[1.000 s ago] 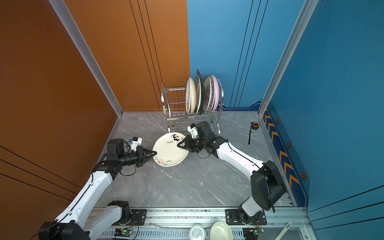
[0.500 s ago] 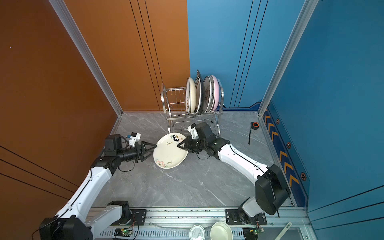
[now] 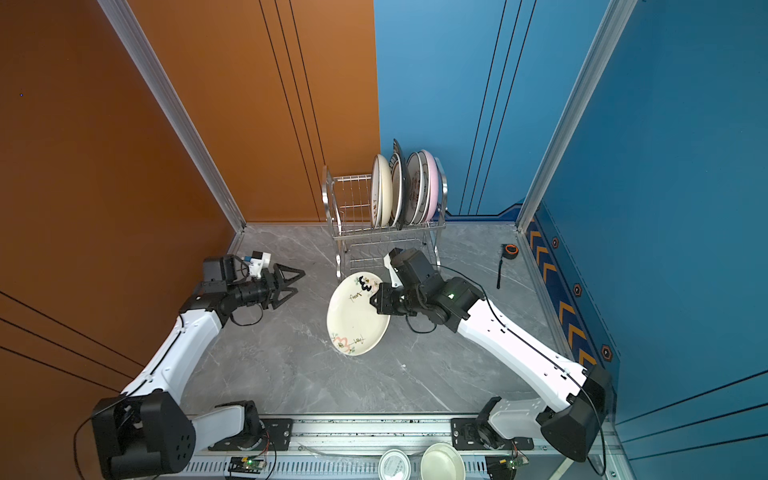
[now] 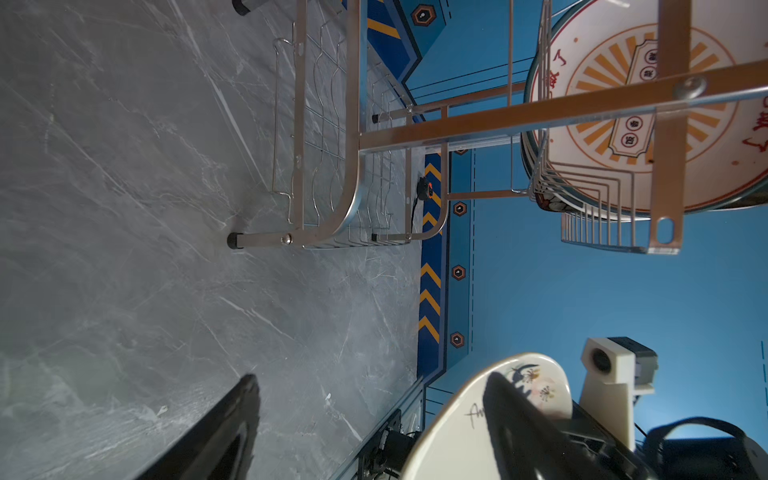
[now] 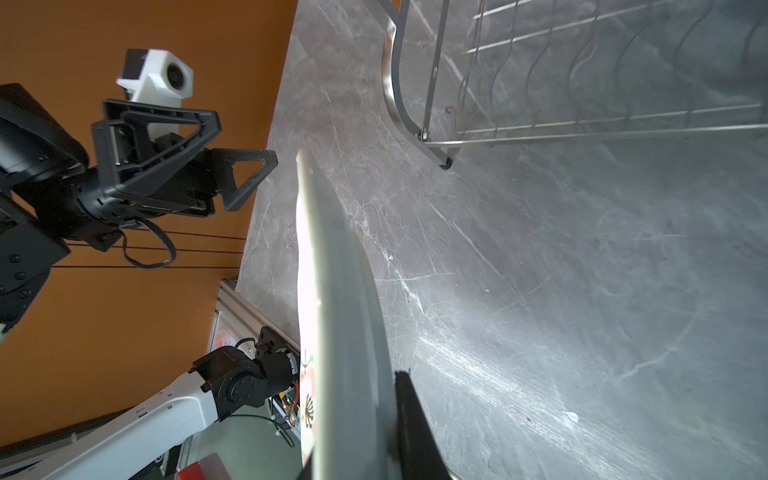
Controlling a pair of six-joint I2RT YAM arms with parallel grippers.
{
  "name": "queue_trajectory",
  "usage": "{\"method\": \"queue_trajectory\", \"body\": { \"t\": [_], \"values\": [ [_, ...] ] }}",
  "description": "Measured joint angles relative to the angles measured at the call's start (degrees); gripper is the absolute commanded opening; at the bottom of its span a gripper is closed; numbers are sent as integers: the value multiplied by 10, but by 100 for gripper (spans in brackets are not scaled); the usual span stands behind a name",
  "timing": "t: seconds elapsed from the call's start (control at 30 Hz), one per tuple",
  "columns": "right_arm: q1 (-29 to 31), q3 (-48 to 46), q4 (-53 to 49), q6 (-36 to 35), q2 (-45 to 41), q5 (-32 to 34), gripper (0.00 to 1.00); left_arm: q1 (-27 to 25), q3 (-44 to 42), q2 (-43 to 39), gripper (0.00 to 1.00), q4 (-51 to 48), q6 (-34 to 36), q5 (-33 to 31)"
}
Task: Load the plates into the dish rack
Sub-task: 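Grasp the floral plate's far edge with the right gripper while the left releases, then carry the upright floral plate with the right gripper into the front rack slot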
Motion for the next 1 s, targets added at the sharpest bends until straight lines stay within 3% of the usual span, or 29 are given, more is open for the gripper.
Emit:
{"method": "queue_trajectory", "body": {
  "t": [0.3,0.73,1.0],
  "values": [
    [49,242,-144,-60,36,179,0,-9,38,39,85,-33,45,-51],
    [77,609,-206,-179,239,437,0,-28,42,47,90,-75,95,-111],
    [76,662,-141,-266,318,520,0,-31,42,47,91,-86,108,-122]
  ]
}}
